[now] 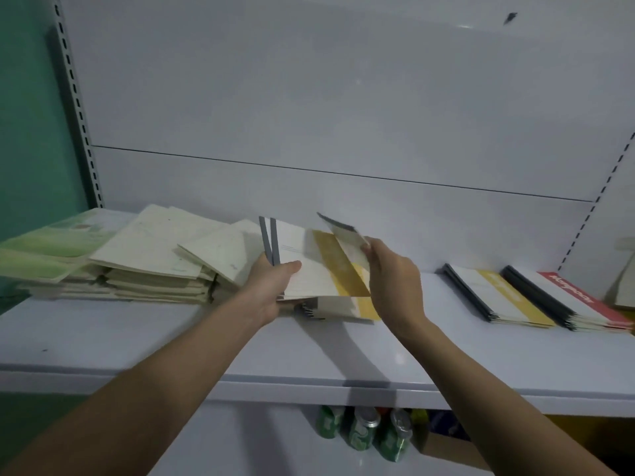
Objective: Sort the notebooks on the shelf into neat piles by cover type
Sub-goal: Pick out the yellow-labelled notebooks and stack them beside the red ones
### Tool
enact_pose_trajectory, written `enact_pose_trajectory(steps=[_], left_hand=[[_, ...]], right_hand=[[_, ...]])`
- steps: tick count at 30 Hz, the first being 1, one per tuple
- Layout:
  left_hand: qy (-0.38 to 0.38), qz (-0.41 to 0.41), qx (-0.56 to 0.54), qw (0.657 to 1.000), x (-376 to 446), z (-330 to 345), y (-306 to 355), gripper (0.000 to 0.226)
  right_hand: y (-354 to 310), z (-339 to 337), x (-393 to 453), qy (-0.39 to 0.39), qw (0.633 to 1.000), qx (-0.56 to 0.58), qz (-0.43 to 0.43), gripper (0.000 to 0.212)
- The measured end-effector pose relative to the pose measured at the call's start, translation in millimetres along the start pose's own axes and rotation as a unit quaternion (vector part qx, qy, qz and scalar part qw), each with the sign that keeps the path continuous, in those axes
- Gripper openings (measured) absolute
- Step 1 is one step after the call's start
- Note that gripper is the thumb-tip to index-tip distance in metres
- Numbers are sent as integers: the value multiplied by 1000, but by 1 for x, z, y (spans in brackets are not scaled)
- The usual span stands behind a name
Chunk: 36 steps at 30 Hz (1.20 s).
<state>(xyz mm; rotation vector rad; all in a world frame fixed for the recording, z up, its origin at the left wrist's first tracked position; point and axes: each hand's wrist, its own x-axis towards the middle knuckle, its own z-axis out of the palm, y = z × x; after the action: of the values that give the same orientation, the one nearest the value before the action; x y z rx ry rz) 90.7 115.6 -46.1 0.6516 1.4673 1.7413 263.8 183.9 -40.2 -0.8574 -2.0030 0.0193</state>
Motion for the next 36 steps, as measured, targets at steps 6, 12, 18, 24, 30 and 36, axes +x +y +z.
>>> enact_pose_trajectory(steps=[6, 12, 18, 24, 30, 36], left_hand=[[-14, 31, -42, 999, -7, 50, 2, 35], [-51, 0, -54, 997, -6, 108, -24, 42], [-55, -22, -47, 997, 2, 220, -72, 40], [-5, -4, 27, 1000, 14, 343, -130, 42], [53, 17, 198, 979, 37, 397, -158, 31], [70, 98, 414, 903, 38, 409, -185, 43]], right_hand=[[1, -9, -12, -123, 970, -38, -204, 21], [78, -22, -19, -147, 983, 11, -107, 47], [196, -63, -8, -102, 960, 149, 213, 11], [305, -106, -21, -132, 936, 169, 280, 35], [384, -94, 3, -168, 955, 53, 241, 20], [387, -65, -20, -156, 958, -155, 184, 28]])
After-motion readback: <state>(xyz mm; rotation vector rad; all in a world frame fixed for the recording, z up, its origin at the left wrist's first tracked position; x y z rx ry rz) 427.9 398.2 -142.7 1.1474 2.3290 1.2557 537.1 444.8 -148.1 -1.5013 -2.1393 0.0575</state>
